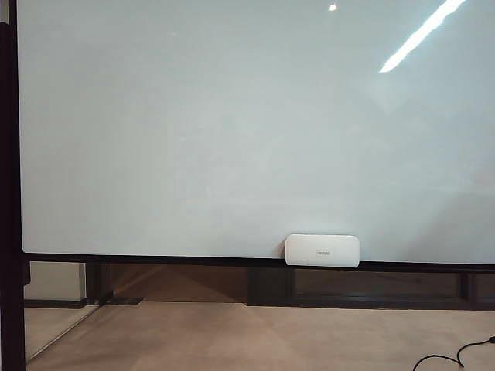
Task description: Reach to the right to find the marker pen, pick it up, and write the number 20 on the whiteboard.
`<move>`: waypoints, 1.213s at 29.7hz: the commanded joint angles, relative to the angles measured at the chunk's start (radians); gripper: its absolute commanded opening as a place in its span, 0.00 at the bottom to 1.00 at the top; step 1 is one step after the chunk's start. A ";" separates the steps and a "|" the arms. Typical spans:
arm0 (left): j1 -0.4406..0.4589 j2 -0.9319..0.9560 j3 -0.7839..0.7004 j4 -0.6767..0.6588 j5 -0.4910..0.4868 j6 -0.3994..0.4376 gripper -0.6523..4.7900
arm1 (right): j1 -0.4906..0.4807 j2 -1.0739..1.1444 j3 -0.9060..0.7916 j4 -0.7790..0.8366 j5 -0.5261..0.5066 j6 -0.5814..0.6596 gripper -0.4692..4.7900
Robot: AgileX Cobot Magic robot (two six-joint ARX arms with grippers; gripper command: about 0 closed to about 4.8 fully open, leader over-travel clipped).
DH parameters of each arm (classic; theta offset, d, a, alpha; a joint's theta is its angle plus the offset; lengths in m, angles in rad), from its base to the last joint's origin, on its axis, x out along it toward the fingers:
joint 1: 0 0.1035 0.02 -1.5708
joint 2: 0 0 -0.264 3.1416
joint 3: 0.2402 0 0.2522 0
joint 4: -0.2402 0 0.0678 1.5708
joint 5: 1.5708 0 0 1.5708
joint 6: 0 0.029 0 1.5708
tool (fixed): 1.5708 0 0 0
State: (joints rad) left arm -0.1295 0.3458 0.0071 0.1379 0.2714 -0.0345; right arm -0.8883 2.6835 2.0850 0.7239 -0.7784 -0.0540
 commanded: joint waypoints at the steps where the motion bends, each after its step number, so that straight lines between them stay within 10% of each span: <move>1: -0.002 0.000 0.002 0.013 0.002 0.001 0.15 | 0.001 0.000 0.016 0.012 0.003 -0.003 0.61; 21: -0.002 0.000 0.002 0.014 -0.003 0.002 0.15 | 0.032 0.000 0.018 0.005 0.087 -0.003 0.47; 26: -0.002 0.000 0.002 0.014 -0.002 0.001 0.15 | 0.034 0.000 0.018 -0.018 0.137 -0.003 0.11; 36: -0.002 0.000 0.002 0.014 0.024 -0.004 0.15 | 0.009 -0.047 0.014 0.013 0.166 0.192 0.09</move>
State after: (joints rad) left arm -0.1295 0.3458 0.0071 0.1390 0.2829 -0.0383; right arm -0.8654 2.6709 2.0914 0.7166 -0.6430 0.0563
